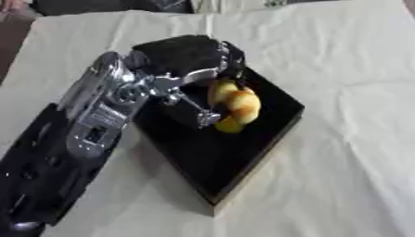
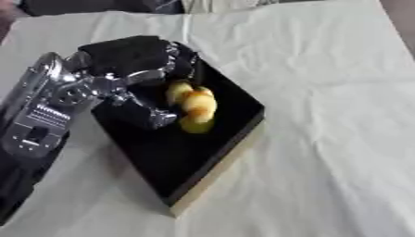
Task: Pick up objects on the table and place them in the box.
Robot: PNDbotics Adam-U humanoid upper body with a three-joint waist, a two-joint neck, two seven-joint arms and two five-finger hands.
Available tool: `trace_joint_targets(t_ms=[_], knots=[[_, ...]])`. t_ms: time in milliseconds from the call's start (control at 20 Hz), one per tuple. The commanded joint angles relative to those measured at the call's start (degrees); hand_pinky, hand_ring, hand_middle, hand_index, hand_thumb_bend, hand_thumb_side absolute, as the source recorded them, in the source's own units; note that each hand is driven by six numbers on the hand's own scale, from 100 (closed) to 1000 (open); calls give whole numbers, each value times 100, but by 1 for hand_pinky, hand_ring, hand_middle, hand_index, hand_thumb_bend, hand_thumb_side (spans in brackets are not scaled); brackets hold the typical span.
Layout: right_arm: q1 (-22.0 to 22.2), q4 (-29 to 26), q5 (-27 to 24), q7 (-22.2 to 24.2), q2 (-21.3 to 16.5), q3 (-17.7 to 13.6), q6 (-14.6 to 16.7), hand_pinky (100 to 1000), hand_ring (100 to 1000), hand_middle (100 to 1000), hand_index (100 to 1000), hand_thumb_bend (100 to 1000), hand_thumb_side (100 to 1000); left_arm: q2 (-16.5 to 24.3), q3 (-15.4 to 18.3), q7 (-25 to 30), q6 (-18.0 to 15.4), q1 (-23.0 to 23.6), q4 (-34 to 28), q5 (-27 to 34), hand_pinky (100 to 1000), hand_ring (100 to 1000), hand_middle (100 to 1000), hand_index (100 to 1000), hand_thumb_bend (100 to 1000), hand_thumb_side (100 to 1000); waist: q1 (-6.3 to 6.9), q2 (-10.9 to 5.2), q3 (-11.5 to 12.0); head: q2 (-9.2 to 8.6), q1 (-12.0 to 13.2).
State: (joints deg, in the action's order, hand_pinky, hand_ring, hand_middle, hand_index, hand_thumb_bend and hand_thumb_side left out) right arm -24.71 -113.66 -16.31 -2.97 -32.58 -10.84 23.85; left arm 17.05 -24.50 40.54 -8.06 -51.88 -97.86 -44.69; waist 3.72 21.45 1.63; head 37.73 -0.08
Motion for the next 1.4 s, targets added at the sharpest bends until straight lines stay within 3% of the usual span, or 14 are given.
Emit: trace_joint_targets(t_ms=[50, 100, 150, 200, 450, 650, 800, 1000, 1150, 1250, 1400], knots=[[-45, -94, -7, -10, -108, -48, -7, 916, 867, 698, 797, 100, 264, 32, 72, 56, -143, -54, -59, -58, 898, 859, 864, 937, 304, 239, -35, -121, 7, -45, 9], [-45, -94, -7, -9, -106, -48, -7, 916, 867, 698, 797, 100, 264, 37, 97, 53, -160, -46, -67, -102, 912, 874, 874, 954, 330, 282, -39, -121, 11, -44, 10], [-45, -94, -7, -8, -106, -47, -8, 916, 867, 698, 797, 100, 259, 40, 127, 34, -160, -35, -72, -154, 913, 878, 874, 966, 304, 283, -44, -122, 16, -43, 12], [-44, -94, -7, -6, -106, -45, -7, 916, 867, 698, 797, 100, 263, 43, 162, 8, -154, -23, -75, -207, 914, 879, 870, 966, 356, 296, -51, -122, 21, -44, 14], [-35, -94, -10, -10, -109, -50, 2, 916, 866, 699, 797, 100, 259, 77, 409, -166, -60, 8, -177, -268, 911, 874, 856, 951, 354, 310, -76, -140, 52, -45, 13], [-20, -94, -10, -18, -111, -54, 4, 915, 866, 699, 797, 100, 257, 147, 668, -369, 97, 43, -497, -40, 899, 859, 840, 936, 277, 321, -92, -163, 78, -56, 0], [-3, -94, -6, -32, -112, -65, 5, 915, 866, 699, 797, 100, 254, 295, 1004, -755, 397, 135, -898, 236, 861, 811, 810, 927, 149, 218, -98, -185, 102, -69, -27], [21, -94, 10, -74, -135, -98, 22, 914, 865, 700, 796, 100, 250, 636, 1707, -1905, 1066, 513, -1518, 651, 830, 762, 767, 886, 129, 237, -104, -201, 153, -95, -116], [42, -94, 36, -117, -161, -128, 45, 913, 864, 700, 796, 100, 247, 932, 2295, -3257, 1399, 966, -1655, 1123, 813, 736, 746, 883, 142, 284, -109, -195, 192, -95, -206], [60, -94, 58, -137, -178, -141, 64, 912, 864, 700, 796, 100, 245, 1076, 2642, -4419, 1371, 1301, -1669, 1615, 808, 727, 736, 874, 185, 292, -117, -184, 215, -81, -257], [99, -94, 94, -164, -177, -162, 88, 913, 865, 699, 796, 100, 248, 1197, 3088, -6016, 932, 1812, -1673, 2304, 811, 734, 739, 866, 235, 315, -150, -157, 248, -62, -320]])
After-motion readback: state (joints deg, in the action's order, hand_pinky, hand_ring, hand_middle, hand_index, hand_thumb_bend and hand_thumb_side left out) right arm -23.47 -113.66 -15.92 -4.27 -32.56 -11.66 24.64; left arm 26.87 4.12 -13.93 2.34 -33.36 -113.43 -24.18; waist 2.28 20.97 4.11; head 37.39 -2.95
